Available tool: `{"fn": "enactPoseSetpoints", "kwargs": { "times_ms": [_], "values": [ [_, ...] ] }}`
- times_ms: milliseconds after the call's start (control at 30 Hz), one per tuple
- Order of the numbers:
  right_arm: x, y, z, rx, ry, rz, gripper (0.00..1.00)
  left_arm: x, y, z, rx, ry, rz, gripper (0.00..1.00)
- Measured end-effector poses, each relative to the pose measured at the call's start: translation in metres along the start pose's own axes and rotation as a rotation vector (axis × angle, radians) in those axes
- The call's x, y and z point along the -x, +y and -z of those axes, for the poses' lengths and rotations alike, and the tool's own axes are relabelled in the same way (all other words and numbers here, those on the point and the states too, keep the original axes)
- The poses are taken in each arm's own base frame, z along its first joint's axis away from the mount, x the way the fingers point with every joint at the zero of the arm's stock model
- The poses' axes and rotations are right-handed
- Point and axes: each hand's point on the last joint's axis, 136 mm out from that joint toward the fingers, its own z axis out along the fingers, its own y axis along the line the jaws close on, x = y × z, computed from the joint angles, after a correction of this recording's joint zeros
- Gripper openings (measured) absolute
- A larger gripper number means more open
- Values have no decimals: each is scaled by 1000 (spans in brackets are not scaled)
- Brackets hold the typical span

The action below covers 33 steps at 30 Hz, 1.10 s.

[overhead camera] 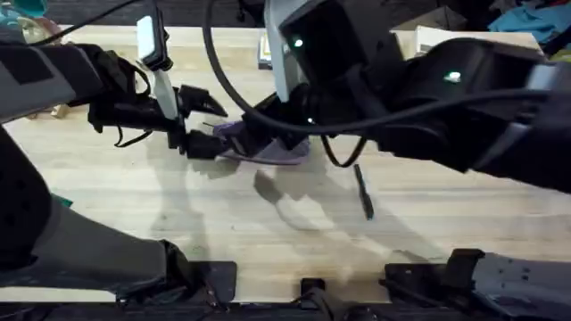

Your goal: Unzip the bag, pick up the pens from the table one at a time and place them inside, then zip the bag closed.

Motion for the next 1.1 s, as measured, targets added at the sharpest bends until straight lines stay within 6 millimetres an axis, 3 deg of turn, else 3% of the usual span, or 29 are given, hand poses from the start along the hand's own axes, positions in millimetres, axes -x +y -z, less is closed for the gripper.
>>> {"fn": "enactPoseSetpoints", "kwargs": {
  "times_ms": [33, 100, 500, 800, 933, 1000, 1033, 1100],
  "values": [
    [0, 0, 3, 0, 0, 18, 998, 1, 0, 0, -2, -5, 1, 936],
    [1, 0, 8, 1, -5, 51, 998, 3, -1, -1, -4, -10, 0, 987],
    [0, 6, 11, 63, -1, 216, 996, 11, -6, 8, -30, 1, 49, 994],
    [3, -26, 11, 89, 2, 237, 995, 58, -8, 49, 70, 53, -77, 994],
    [3, -31, 11, 89, -3, 312, 990, 74, -16, 61, 108, 60, -128, 993],
    [3, -30, 11, 92, -6, 359, 902, 78, -21, 64, 115, 64, -137, 993],
    [3, -30, 11, 96, -10, 450, 588, 82, -27, 69, 129, 78, -154, 993],
    [3, -29, 11, 97, -13, 512, 381, 85, -30, 71, 139, 84, -166, 993]
  ]
}}
